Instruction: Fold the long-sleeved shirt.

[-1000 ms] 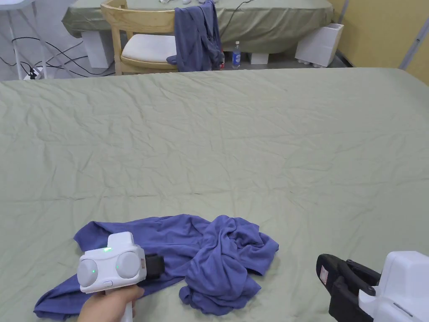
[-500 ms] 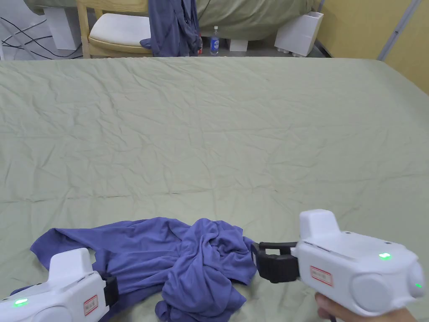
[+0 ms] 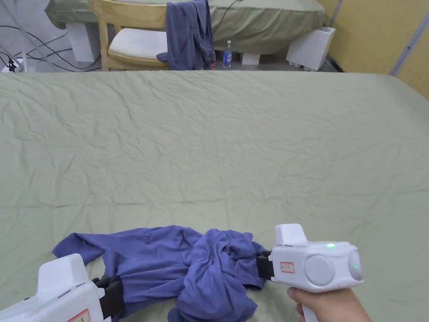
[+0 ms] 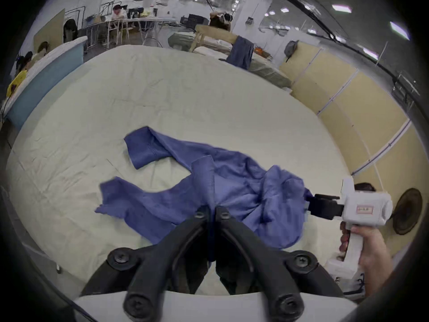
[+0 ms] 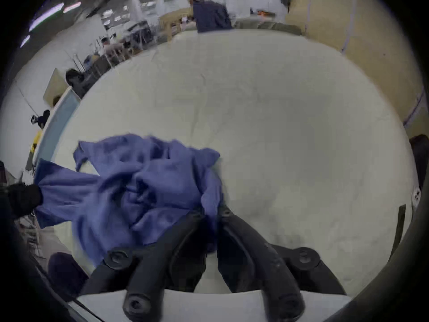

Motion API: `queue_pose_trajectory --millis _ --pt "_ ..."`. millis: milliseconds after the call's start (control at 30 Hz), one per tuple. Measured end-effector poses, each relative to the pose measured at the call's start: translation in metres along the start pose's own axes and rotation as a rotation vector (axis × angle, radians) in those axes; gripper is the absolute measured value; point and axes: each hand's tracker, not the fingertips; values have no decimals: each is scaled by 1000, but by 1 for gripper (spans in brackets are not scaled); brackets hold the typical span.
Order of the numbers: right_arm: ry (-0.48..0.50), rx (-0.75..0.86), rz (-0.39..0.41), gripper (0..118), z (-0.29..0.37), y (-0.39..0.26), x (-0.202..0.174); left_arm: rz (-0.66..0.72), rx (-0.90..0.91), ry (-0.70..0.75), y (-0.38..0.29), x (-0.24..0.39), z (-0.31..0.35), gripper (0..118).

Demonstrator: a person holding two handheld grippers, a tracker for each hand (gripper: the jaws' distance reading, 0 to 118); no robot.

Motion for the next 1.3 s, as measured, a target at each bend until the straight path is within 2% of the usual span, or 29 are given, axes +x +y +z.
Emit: queue_pose_trajectory --millis 67,167,333,500,633,767,867,1033,1167,1300 --pt "-13 149 85 11 46 -2 -10 8 70 -19 8 1 29 2" --pt "9 335 142 11 116 -5 -27 21 172 -37 17 5 71 2" --pt "-36 614 265 11 216 5 -54 23 367 -56 47 21 142 2" --pt "-29 761 295 11 289 51 -68 -1 568 -54 106 30 202 2" --pt "-82 793 347 11 321 106 -78 9 678 -59 169 35 239 2" --pt "-115 770 308 11 342 172 -74 27 764 -43 231 34 263 2" --pt "-191 728 290 11 347 223 -68 53 801 -4 271 30 270 2" --pt "-195 687 215 11 347 299 -56 176 754 -53 329 10 256 2" --pt "-232 645 200 11 334 349 -56 185 742 6 362 7 229 2" --pt "-262 614 208 11 305 385 -53 197 724 0 391 1 192 2"
